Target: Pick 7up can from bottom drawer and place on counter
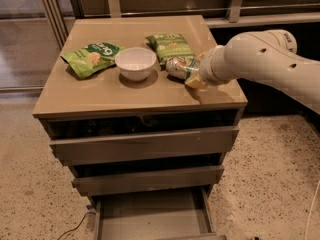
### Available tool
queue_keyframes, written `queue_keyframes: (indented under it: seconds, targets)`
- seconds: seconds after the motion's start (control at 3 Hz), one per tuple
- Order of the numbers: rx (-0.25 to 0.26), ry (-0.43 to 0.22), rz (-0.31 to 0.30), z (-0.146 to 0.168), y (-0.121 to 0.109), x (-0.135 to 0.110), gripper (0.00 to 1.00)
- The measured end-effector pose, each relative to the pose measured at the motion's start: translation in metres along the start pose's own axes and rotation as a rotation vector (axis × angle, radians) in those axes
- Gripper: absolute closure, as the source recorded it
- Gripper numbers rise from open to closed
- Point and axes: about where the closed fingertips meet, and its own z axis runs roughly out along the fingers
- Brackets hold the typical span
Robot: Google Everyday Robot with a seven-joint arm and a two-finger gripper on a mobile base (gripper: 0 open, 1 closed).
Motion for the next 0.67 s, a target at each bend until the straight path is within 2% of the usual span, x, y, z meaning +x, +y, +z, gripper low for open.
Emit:
queue_keyframes:
  seconds: [0.33, 0.67]
  targets:
    - [-0.008, -0.002, -0.001, 0.0, 0.0013, 0.0003, 0.04]
    - [-0.009, -0.002, -0.001, 0.0, 0.0014, 0.0002, 0.0]
